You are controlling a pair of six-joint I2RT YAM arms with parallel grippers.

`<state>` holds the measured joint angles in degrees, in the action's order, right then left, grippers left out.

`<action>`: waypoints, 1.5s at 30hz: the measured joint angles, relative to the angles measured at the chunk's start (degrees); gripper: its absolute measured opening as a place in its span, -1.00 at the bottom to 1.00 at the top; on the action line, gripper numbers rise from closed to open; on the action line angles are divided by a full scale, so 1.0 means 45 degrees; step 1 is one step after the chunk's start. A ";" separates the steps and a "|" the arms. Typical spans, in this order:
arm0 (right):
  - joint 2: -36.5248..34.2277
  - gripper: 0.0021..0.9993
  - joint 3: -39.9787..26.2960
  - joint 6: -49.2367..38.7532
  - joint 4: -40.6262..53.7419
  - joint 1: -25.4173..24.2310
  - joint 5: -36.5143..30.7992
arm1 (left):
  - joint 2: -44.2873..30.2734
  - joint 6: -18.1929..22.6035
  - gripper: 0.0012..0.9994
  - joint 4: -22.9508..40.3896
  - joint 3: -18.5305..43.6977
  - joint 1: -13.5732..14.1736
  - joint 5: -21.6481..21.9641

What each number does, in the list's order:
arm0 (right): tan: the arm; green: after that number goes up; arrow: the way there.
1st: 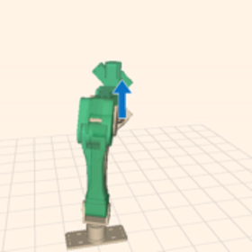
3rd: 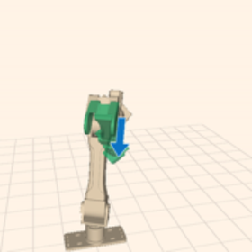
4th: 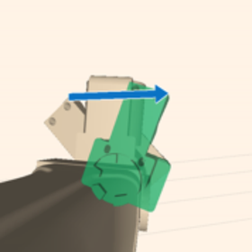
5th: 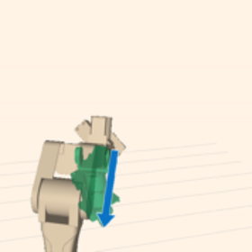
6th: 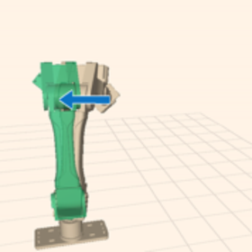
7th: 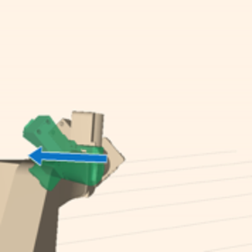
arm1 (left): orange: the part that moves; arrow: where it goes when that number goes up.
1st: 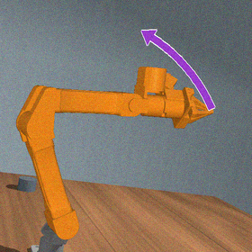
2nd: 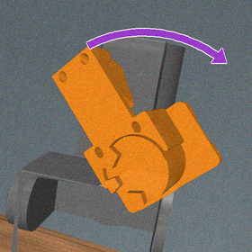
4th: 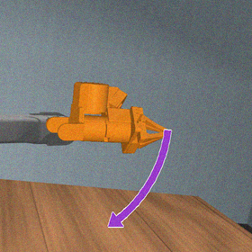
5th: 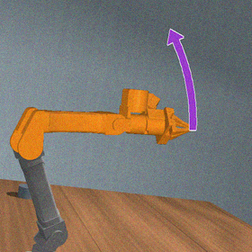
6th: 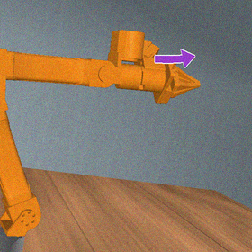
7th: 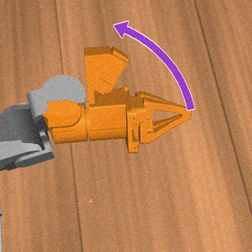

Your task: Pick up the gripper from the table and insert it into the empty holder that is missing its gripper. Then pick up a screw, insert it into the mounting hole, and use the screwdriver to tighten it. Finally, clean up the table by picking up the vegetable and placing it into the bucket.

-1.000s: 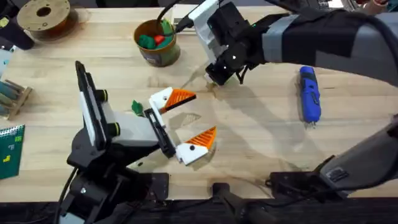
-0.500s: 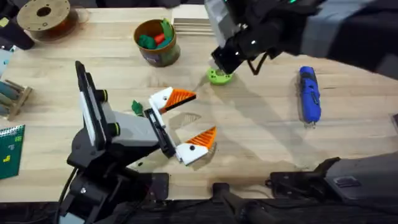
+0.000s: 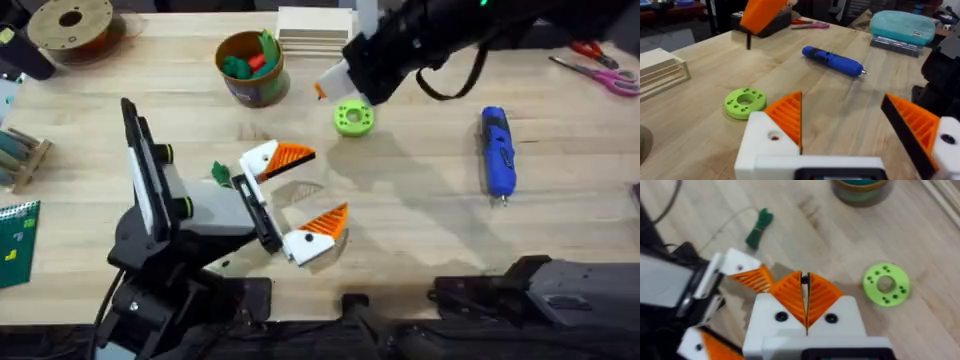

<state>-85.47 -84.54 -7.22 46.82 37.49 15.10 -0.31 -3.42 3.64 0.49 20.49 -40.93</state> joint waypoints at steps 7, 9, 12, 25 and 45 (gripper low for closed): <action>-0.0026 -0.99 -0.1523 0.0581 0.1296 0.1843 0.0085 | 0.0003 0.0000 0.97 0.0000 0.0000 0.0000 0.0000; -0.0257 -0.99 -0.2075 0.0665 0.1550 0.2619 0.0041 | 0.0003 0.0000 0.97 0.0000 0.0000 0.0000 0.0000; -0.0623 -0.99 -0.2170 0.0665 0.1552 0.3213 0.0041 | 0.0000 0.0000 0.97 0.0000 0.0000 0.0000 0.0000; -0.1429 -0.99 -0.2170 0.0641 0.1649 0.4135 -0.0965 | 0.0003 0.0000 0.98 0.0000 0.0000 0.0000 0.0000; -0.1976 -0.99 -0.2170 0.0641 0.1602 0.4145 -0.1168 | -0.0001 0.0002 0.97 0.0000 0.0000 0.0000 0.0000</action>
<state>-94.36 -94.30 -4.34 54.03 56.14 9.85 -0.32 -3.41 3.64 0.49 20.49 -40.93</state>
